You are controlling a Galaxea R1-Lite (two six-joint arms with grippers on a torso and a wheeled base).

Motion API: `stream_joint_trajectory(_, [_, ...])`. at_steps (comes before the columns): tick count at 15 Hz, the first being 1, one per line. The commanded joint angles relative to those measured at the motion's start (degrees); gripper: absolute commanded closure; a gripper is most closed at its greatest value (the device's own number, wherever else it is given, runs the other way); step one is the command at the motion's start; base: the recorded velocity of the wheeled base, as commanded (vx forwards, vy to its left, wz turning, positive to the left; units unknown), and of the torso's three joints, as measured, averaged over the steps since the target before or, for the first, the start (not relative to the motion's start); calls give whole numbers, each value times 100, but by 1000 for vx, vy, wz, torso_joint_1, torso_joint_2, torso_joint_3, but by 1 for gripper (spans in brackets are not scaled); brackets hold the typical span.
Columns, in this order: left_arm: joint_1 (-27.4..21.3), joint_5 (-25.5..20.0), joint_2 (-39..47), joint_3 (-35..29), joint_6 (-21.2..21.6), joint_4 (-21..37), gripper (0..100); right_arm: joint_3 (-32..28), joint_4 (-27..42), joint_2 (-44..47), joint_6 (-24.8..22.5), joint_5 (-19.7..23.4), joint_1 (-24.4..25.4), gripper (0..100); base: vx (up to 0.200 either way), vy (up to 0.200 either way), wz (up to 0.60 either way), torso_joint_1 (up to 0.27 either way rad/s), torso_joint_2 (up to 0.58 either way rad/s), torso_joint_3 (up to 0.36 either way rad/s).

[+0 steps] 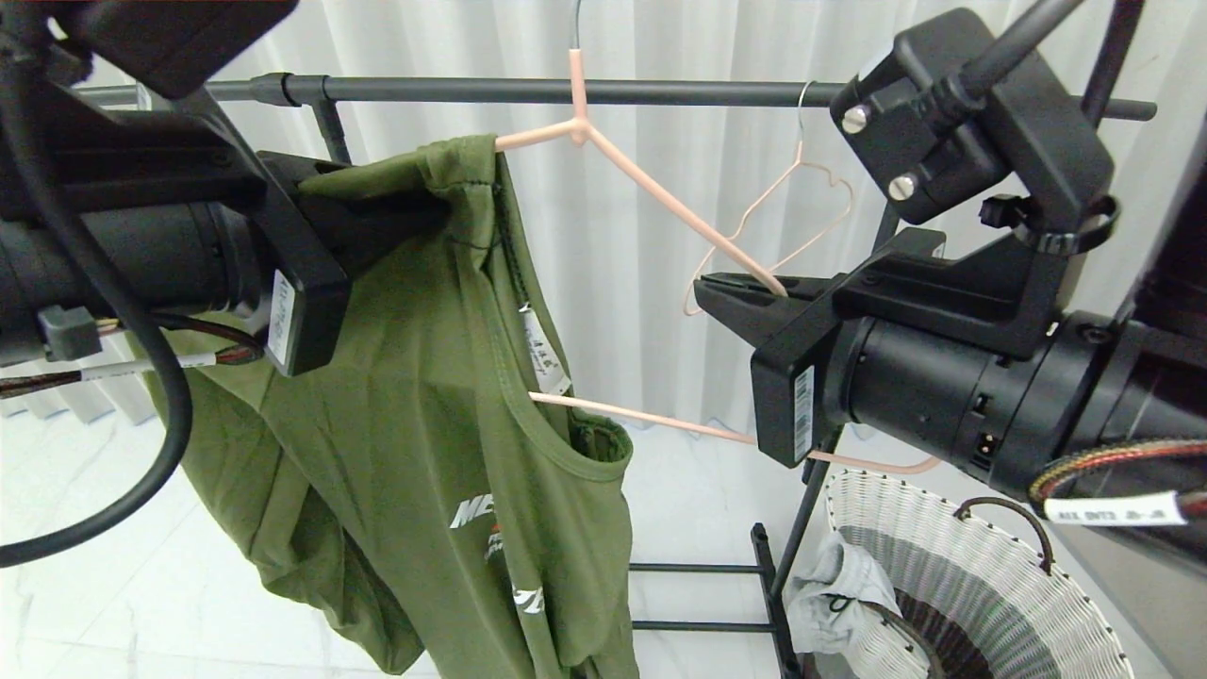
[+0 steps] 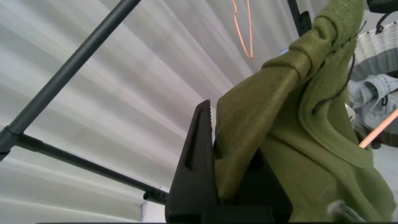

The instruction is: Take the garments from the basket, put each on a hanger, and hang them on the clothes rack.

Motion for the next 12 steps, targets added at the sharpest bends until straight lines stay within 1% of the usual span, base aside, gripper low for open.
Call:
stream_joint_trajectory(1, [0, 2, -1, 25, -1, -4, 100, 3, 5, -10, -3, 5, 6, 100, 0, 0, 0, 0, 0, 0])
stream_joint_trajectory(3, [0, 10, 8, 52, 7, -13, 100, 11, 23, -36, -3, -12, 6, 100, 0, 0, 0, 0, 0, 0])
stream_joint_trajectory(4, [9, 10, -1, 69, 7, -13, 100, 20, 23, -36, -3, -47, 6, 0, 0, 0, 0, 0, 0, 0])
stream_joint_trajectory(6, [80, 37, -54, 157, 34, -128, 100, 20, 23, -53, -3, -65, -91, 0, 0, 0, 0, 0, 0, 0])
stream_joint_trajectory(7, [203, 72, -62, 245, 192, -303, 100, 29, 23, -97, -3, -74, -197, 0, 0, 0, 0, 0, 0, 0])
stream_joint_trajectory(9, [589, 72, -54, 482, 728, -857, 100, 99, 23, -220, -12, -74, -399, 0, 0, 0, 0, 0, 0, 0])
stream_joint_trajectory(10, [765, 72, -36, 614, 816, -1173, 100, 170, 32, -300, -38, -74, -460, 0, 0, 0, 0, 0, 0, 0])
stream_joint_trajectory(12, [976, 116, 17, 843, 816, -1762, 100, 416, 49, -458, -56, -74, -469, 0, 0, 0, 0, 0, 0, 0])
